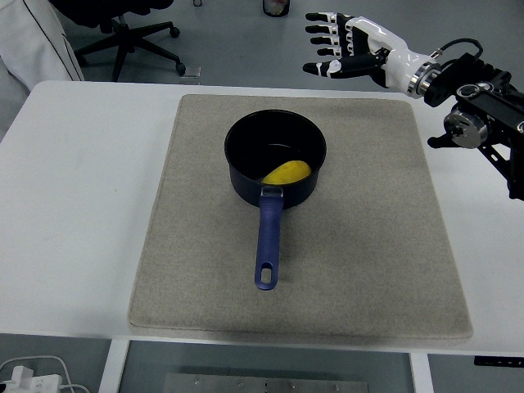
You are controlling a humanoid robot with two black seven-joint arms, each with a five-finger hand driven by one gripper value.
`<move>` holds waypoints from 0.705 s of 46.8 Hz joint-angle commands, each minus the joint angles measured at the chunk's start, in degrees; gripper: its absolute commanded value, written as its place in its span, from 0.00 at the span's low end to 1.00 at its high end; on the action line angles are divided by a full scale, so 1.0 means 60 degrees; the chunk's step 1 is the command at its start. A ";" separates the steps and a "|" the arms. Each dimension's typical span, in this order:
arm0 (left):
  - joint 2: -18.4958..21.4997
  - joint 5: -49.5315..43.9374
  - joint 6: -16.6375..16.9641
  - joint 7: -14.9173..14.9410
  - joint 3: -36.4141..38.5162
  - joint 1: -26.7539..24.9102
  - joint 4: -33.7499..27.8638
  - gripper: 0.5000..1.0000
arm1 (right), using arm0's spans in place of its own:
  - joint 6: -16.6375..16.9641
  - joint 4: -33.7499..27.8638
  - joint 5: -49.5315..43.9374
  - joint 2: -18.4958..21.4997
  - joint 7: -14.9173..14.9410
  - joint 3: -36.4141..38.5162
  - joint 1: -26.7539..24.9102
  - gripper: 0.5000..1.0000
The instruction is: Put the potato in the blue pot
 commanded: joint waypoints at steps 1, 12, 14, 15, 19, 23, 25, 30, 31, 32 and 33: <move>0.0000 0.0006 0.0000 0.0000 0.0000 0.0000 0.0000 0.99 | -0.0010 -0.0131 0.0488 -0.0014 -0.0007 0.0053 -0.0168 0.81; 0.0000 0.0006 0.0000 0.0000 0.0000 0.0000 0.0000 0.99 | 0.0005 -0.0497 0.2114 0.0015 -0.0826 0.0652 -0.0842 0.81; 0.0000 0.0006 0.0000 0.0000 0.0000 0.0000 0.0000 0.99 | 0.0019 -0.0570 0.2392 0.0015 -0.1060 0.0813 -0.0973 0.81; 0.0000 0.0006 0.0000 0.0000 0.0000 0.0000 0.0000 0.99 | 0.0019 -0.0614 0.2524 0.0015 -0.1192 0.0872 -0.1046 0.81; 0.0000 0.0006 0.0000 0.0000 0.0000 0.0000 0.0000 0.99 | 0.0005 -0.0717 0.3023 0.0030 -0.1544 0.1121 -0.1281 0.81; 0.0000 0.0006 0.0000 0.0000 0.0000 0.0000 0.0000 0.99 | -0.0010 -0.0746 0.3404 0.0030 -0.1676 0.1385 -0.1457 0.81; 0.0000 0.0006 0.0000 0.0000 0.0000 0.0000 0.0000 0.99 | -0.0010 -0.0775 0.3521 0.0015 -0.1721 0.1546 -0.1530 0.82; 0.0000 0.0006 0.0000 0.0000 0.0000 0.0000 0.0000 0.99 | -0.0039 -0.0863 0.3931 -0.0014 -0.1735 0.1898 -0.1677 0.82; 0.0000 0.0006 0.0000 0.0000 0.0000 0.0000 0.0000 0.99 | -0.0054 -0.0921 0.4019 -0.0014 -0.1735 0.1956 -0.1706 0.82; 0.0000 0.0006 0.0000 0.0000 0.0000 0.0000 0.0000 0.99 | -0.0069 -0.0980 0.4078 -0.0014 -0.1735 0.2000 -0.1750 0.82; 0.0000 0.0006 0.0000 0.0000 0.0000 0.0000 0.0000 0.99 | -0.0083 -0.1039 0.4136 0.0000 -0.1735 0.2044 -0.1779 0.82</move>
